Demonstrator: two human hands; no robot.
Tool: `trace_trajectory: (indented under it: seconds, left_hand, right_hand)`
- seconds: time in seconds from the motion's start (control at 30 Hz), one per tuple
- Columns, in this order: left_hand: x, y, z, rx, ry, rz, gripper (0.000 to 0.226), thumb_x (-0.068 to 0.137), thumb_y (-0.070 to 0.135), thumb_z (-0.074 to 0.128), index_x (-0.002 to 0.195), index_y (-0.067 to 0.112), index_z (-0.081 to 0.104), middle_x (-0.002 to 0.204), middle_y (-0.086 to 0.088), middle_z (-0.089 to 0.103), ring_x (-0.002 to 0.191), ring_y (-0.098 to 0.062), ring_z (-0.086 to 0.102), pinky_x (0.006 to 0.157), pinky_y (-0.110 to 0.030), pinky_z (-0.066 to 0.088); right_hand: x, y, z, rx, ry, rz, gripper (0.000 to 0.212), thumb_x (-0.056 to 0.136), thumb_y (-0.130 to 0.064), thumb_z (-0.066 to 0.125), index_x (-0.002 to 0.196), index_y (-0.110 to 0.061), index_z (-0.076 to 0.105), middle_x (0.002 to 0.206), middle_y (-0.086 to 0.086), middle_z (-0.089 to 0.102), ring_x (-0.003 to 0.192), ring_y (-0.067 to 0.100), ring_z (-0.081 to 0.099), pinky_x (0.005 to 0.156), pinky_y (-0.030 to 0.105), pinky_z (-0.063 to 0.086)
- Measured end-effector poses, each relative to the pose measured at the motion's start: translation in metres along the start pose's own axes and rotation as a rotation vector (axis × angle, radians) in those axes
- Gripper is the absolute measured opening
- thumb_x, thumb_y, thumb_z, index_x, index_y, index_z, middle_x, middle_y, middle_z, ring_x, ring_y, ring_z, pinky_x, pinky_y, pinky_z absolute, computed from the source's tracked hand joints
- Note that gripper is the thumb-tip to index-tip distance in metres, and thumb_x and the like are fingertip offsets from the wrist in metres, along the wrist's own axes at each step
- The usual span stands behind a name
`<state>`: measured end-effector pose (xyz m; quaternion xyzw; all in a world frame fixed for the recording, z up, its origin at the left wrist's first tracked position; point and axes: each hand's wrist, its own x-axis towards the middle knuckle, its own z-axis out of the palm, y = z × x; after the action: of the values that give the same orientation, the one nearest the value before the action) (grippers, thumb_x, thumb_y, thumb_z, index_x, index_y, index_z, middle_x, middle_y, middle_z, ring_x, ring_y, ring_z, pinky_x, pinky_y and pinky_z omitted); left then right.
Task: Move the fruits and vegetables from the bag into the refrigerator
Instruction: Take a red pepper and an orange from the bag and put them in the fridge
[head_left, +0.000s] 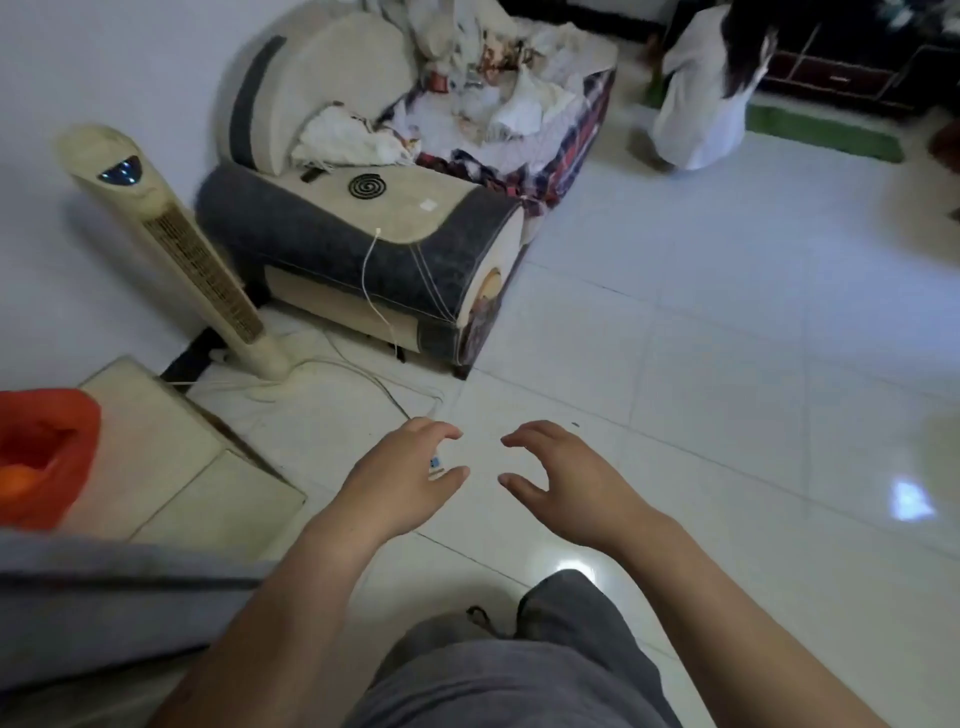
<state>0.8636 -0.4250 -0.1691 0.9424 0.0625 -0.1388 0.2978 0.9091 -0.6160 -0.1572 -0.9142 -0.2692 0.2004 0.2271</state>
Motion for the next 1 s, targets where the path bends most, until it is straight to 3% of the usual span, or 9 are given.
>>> trace_trajectory:
  seconds: [0.13,0.33,0.5,0.83,1.0]
  left_hand:
    - [0.035,-0.022,-0.023,-0.055,0.145,-0.180,0.041,0.087,0.041,0.055,0.126,0.028,0.049,0.131,0.010,0.047,0.115,-0.009,0.048,0.096,-0.032,0.043]
    - [0.098,-0.050,-0.065,-0.133,0.295,-0.498,0.044,0.088,0.040,0.054,0.129,0.028,0.046,0.135,0.009,0.043,0.110,-0.012,0.052,0.090,-0.028,0.044]
    - [0.124,-0.070,-0.099,-0.221,0.424,-0.730,0.044,0.088,0.036,0.056,0.129,0.026,0.047,0.133,0.005,0.046,0.117,-0.012,0.047,0.092,-0.021,0.036]
    - [0.130,-0.148,-0.152,-0.346,0.643,-0.979,0.047,0.088,0.038,0.058,0.131,0.023,0.047,0.133,0.002,0.047,0.118,-0.015,0.047,0.099,-0.031,0.040]
    - [0.143,-0.237,-0.187,-0.351,0.617,-1.017,0.049,0.089,0.041,0.054,0.133,0.023,0.044,0.137,0.001,0.043,0.122,-0.016,0.044,0.100,-0.035,0.040]
  right_hand:
    - [0.091,-0.005,-0.018,-0.043,-0.117,-0.175,0.043,0.091,-0.042,0.051,0.131,-0.025,0.048,0.136,-0.007,0.045,0.120,0.014,0.046,0.098,0.024,0.038]
    - [0.240,-0.020,-0.049,-0.113,-0.295,-0.471,0.045,0.091,-0.043,0.051,0.131,-0.023,0.048,0.137,-0.004,0.045,0.122,0.016,0.045,0.100,0.029,0.039]
    - [0.332,-0.050,-0.065,-0.138,-0.413,-0.663,0.043,0.092,-0.042,0.050,0.131,-0.023,0.048,0.136,-0.004,0.045,0.122,0.015,0.045,0.099,0.025,0.037]
    - [0.437,-0.159,-0.021,-0.193,-0.579,-0.921,0.044,0.090,-0.043,0.053,0.131,-0.030,0.045,0.139,-0.009,0.042,0.124,0.008,0.042,0.102,0.024,0.036]
    - [0.488,-0.230,0.026,-0.225,-0.591,-0.935,0.043,0.090,-0.041,0.053,0.131,-0.029,0.045,0.139,-0.009,0.042,0.124,0.008,0.041,0.100,0.022,0.035]
